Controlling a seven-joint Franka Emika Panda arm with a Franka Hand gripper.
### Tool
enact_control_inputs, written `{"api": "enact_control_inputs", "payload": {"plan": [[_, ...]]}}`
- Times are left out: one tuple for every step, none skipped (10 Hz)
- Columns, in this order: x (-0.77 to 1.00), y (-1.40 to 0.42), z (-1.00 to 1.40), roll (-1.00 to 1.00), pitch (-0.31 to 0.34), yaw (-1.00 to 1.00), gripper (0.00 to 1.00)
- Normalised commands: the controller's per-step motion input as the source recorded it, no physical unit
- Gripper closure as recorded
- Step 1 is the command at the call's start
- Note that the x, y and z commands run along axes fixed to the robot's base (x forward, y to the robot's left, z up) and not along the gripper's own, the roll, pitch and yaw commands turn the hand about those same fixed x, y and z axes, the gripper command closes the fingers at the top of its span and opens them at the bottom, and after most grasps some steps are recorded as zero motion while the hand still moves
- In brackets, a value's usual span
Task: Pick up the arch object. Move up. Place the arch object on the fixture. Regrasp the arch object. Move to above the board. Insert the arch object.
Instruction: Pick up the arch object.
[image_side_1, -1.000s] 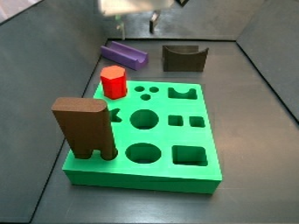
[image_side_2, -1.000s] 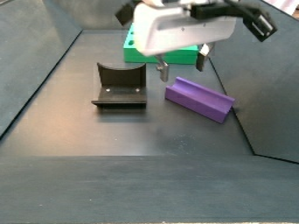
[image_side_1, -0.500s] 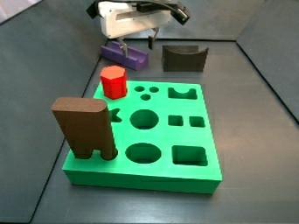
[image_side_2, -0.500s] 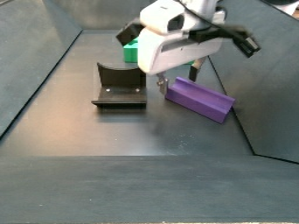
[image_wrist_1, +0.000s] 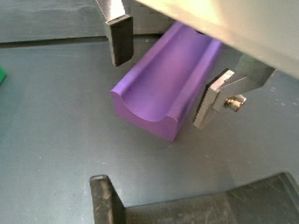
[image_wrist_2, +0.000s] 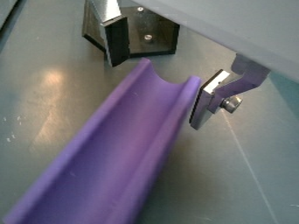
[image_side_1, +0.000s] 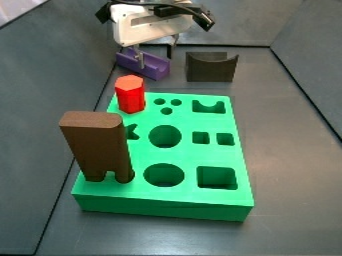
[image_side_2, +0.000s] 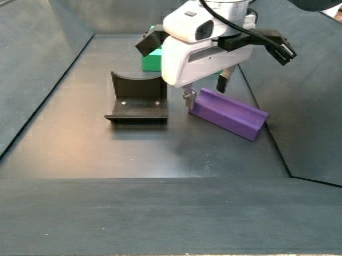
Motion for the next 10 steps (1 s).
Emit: {"api": "enact_control_inputs", "payload": {"plan": [[0.0, -0.03, -0.13, 0.03, 0.0, 0.4, 0.0], [0.12, 0.0, -0.35, 0.08, 0.0, 0.32, 0.0], [0.11, 0.0, -0.48, 0.09, 0.0, 0.24, 0.0], [0.0, 0.0, -0.46, 0.05, -0.006, 0.14, 0.0], [0.0, 0.0, -0.24, 0.0, -0.019, 0.0, 0.0], [0.0, 0.0, -0.05, -0.01, -0.057, 0.0, 0.0], [0.0, 0.0, 0.0, 0.0, 0.0, 0.0, 0.0], [0.0, 0.0, 0.0, 0.0, 0.0, 0.0, 1.0], [0.0, 0.0, 0.0, 0.0, 0.0, 0.0, 1.0], [0.0, 0.0, 0.0, 0.0, 0.0, 0.0, 1.0]]}}
